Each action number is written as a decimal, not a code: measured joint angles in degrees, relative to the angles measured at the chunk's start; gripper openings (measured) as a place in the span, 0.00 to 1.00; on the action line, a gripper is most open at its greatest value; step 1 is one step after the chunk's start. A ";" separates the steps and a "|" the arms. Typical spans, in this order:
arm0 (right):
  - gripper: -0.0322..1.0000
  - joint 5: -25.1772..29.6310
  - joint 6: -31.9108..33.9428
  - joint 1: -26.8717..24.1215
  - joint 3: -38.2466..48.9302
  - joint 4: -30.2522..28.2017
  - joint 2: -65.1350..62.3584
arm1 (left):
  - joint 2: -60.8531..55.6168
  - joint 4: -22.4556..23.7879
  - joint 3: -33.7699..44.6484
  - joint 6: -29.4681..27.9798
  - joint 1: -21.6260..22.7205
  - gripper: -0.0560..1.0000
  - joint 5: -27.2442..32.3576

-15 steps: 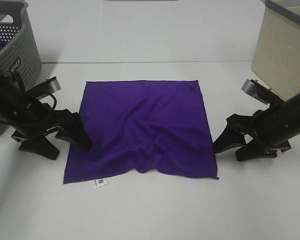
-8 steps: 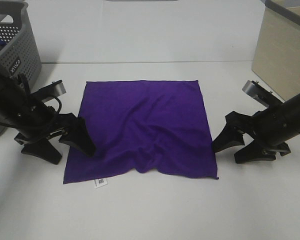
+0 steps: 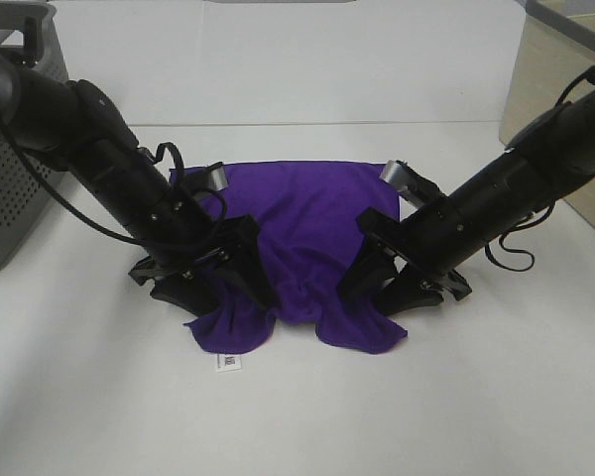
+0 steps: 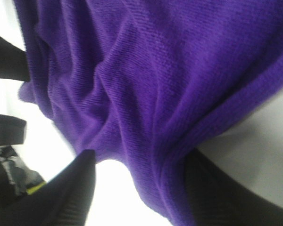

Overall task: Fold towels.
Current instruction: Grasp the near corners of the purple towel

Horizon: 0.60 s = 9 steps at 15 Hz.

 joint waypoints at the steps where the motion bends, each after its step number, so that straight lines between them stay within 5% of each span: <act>1: 0.52 -0.17 3.95 0.74 -1.38 -3.78 0.11 | 0.29 0.00 -0.34 -1.20 -0.40 0.68 0.00; 5: 0.38 -0.69 10.77 1.26 -2.29 -8.54 0.23 | 0.74 -0.06 -0.40 -3.32 -0.57 0.54 -0.80; 9: 0.06 -1.60 10.89 1.20 -2.29 -10.94 0.23 | 1.60 0.80 -0.34 -3.50 -0.57 0.07 -1.95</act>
